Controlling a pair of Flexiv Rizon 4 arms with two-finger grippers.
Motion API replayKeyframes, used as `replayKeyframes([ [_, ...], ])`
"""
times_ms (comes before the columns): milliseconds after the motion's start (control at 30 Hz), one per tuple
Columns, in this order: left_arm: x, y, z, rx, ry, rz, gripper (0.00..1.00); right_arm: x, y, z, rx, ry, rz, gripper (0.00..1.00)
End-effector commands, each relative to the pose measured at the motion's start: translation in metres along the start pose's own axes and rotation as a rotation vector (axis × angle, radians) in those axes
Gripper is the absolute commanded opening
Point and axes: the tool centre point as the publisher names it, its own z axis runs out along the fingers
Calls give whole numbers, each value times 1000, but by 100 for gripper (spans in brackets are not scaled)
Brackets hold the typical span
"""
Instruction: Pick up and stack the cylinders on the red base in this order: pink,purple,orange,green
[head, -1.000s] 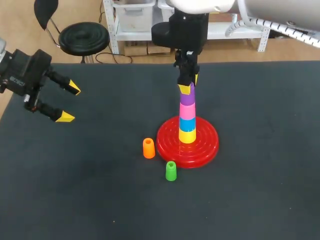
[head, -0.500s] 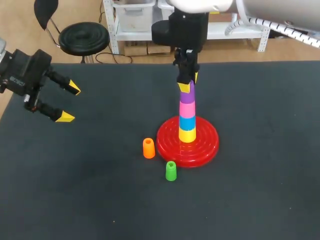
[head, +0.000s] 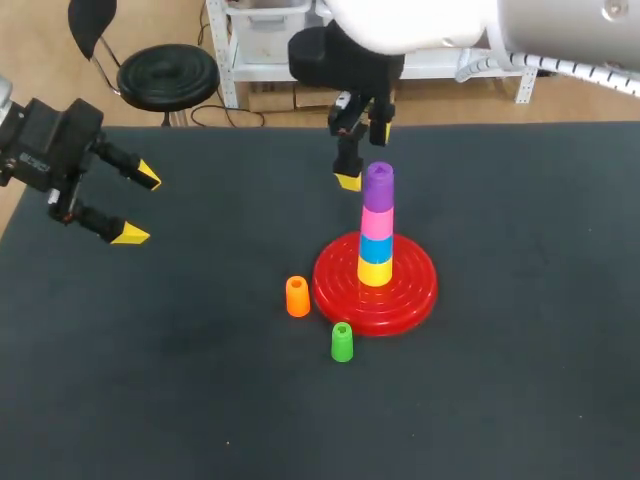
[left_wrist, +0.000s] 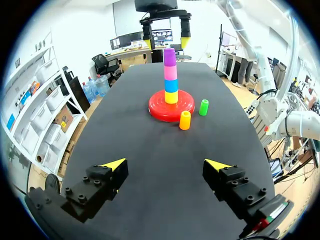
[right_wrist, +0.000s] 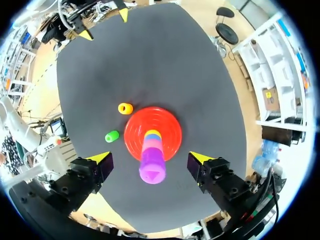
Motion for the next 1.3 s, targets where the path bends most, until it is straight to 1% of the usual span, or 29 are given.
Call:
replayKeyframes([
  [33, 0, -1, 0, -1, 0, 1, 100, -9, 9, 3, 31, -7, -25, 100],
  [200, 0, -1, 0, -1, 0, 1, 100, -29, 13, 14, 15, 3, -88, 100],
  [433, 0, -1, 0, -1, 0, 1, 100, -42, 18, 26, 18, 14, -120, 100],
  [567, 0, -1, 0, -1, 0, 1, 100, -44, 22, 36, 16, -1, -133, 100],
  [667, 0, -1, 0, -1, 0, 1, 100, -48, 24, 50, 6, -31, -136, 100],
  [733, 0, -1, 0, -1, 0, 1, 100, -52, 28, 60, 9, -16, -142, 100],
  [800, 0, -1, 0, -1, 0, 1, 100, -55, 31, 68, -4, -23, -155, 100],
  [933, 0, -1, 0, -1, 0, 1, 100, -58, 34, 84, -28, -3, -163, 100],
  [1000, 0, -1, 0, -1, 0, 1, 100, -60, 37, 89, -38, -19, -170, 100],
  [1067, 0, -1, 0, -1, 0, 1, 100, -62, 40, 98, -30, -3, -172, 100],
  [1133, 0, -1, 0, -1, 0, 1, 100, -64, 42, 104, -45, -15, -183, 100],
  [1300, 0, -1, 0, -1, 0, 1, 100, -65, 44, 116, -10, 17, -153, 100],
])
